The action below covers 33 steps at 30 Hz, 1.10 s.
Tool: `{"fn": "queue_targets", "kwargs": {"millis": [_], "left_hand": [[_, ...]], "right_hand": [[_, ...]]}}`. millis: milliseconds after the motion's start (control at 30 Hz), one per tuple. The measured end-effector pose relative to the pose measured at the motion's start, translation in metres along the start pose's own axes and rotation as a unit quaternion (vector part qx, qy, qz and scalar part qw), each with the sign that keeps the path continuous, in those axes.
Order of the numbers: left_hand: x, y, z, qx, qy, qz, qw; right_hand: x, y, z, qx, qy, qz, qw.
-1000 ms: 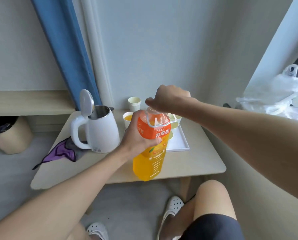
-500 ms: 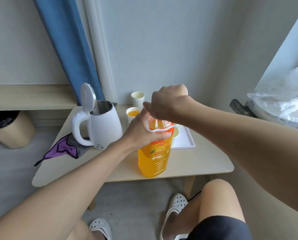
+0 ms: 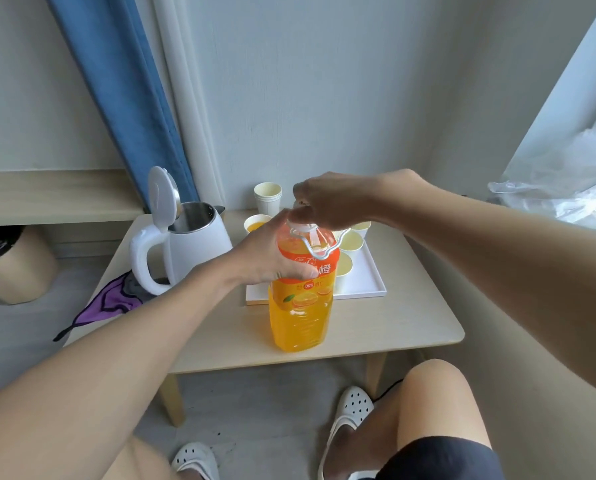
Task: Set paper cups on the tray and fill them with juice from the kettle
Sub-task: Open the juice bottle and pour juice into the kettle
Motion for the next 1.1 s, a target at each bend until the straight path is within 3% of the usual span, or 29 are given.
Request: {"fn": "queue_targets", "kwargs": {"millis": [133,300,467,667,867,1100], "left_hand": [[0.001,-0.002,-0.001,-0.003,-0.008,0.015,1.0],[0.003,-0.003,0.0,-0.005,-0.027,0.034,0.999],[0.003,-0.005,-0.002,-0.014,-0.023,0.026,0.999],[0.004,-0.006,-0.003,-0.008,-0.036,0.024,0.999],[0.002,-0.006,-0.003,-0.017,-0.04,0.015,0.999],[0.002,-0.003,-0.004,-0.02,-0.042,0.007,0.999]], "right_hand": [[0.004,-0.002,0.004,-0.021,0.047,-0.004,0.999],[-0.003,-0.001,-0.003,-0.018,0.011,-0.052,0.998],[-0.003,-0.005,-0.005,-0.07,0.044,-0.013,0.996],[-0.006,-0.002,-0.004,-0.031,0.031,-0.074,0.996],[-0.004,-0.005,-0.012,-0.07,0.057,-0.009,0.996],[-0.005,-0.009,-0.012,-0.075,0.036,-0.033,0.996]]}}
Point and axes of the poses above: each hand's wrist, its own x-axis towards the middle knuckle, its own z-axis out of the palm, y = z × x, the point moved 1 cm from there along x, towards the middle knuckle, and after that the axes turned 3 degrees about y, right-handed, at the moved point
